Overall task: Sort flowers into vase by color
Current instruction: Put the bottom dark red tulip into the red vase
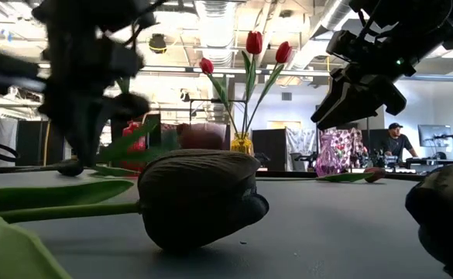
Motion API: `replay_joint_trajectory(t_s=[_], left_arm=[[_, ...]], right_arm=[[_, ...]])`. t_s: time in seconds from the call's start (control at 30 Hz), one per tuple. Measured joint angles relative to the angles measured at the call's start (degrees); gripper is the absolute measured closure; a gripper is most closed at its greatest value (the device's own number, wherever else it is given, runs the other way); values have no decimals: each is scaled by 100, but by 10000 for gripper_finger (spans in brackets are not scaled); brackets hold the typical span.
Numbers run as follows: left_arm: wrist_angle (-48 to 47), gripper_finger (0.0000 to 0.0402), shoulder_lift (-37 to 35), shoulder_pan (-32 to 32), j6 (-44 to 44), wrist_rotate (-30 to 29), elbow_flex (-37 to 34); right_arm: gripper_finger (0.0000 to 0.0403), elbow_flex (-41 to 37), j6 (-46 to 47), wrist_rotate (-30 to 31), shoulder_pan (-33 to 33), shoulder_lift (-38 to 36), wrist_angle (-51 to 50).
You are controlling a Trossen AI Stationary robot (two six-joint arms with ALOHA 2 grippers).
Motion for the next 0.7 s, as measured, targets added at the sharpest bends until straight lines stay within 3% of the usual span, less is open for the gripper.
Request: replay_joint_trajectory(t_s=[0.23, 0.47, 0.57, 0.7], left_arm=[[-83, 401, -122, 7, 252, -73, 946], [791, 401, -909, 122, 333, -340, 1055], [1483, 401, -1421, 211, 336, -767, 890], [2294, 401, -2054, 372, 303, -1934, 521]], right_arm=[[159, 0, 52, 0, 0, 0, 1], [159, 0, 92, 0, 0, -2, 1], [159, 0, 93, 0, 0, -2, 0], [159, 0, 96, 0, 0, -2, 1]])
